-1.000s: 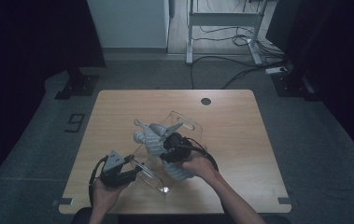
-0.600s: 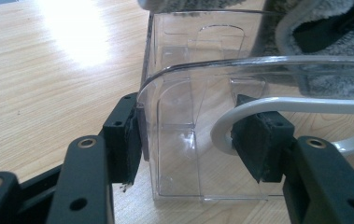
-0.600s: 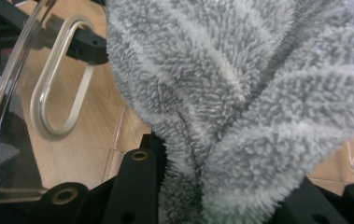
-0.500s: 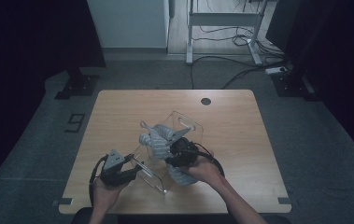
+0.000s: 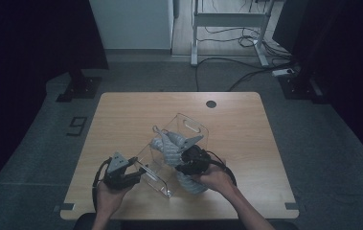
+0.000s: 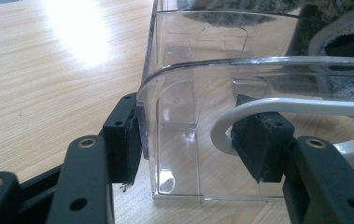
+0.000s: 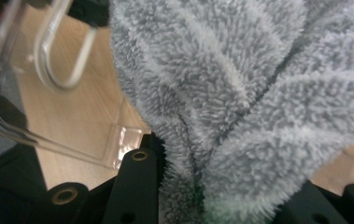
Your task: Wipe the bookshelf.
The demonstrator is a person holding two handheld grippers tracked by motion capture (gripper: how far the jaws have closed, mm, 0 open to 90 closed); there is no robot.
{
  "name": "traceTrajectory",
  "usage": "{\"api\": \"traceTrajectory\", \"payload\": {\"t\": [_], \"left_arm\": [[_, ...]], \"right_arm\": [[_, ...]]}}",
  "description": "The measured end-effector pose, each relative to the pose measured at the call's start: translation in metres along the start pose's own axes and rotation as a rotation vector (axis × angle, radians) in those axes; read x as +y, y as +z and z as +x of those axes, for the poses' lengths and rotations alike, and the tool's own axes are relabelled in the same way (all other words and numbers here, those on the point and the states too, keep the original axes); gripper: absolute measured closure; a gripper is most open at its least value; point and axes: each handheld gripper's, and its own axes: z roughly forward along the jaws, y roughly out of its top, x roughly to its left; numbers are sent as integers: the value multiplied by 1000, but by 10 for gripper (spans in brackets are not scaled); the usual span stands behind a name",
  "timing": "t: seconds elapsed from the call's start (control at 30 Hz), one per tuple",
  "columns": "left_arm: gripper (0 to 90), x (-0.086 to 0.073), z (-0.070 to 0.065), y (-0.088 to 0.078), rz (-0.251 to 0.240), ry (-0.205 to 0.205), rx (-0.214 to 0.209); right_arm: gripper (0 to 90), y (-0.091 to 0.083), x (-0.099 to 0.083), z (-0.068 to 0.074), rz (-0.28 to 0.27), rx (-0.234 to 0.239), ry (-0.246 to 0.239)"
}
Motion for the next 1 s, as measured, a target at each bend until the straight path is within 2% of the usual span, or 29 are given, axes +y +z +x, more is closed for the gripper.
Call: {"api": "traceTrajectory", "payload": {"t": [0.1,0.3,0.43,1.0], "left_arm": [[446,1,-1,2,1,-4,8],[444,3,1,4,-1,-12,13],[440,4,3,7,-3,-22,9],[428,7,6,14,-9,-38,2]], "right_arm": [[700,3,-6,-4,-5,-15,9],[698,8,-9,-8,6,-15,23],[697,21,-16,-13,44,-36,27],[695,49,-30,-28,64,-37,69]]}}
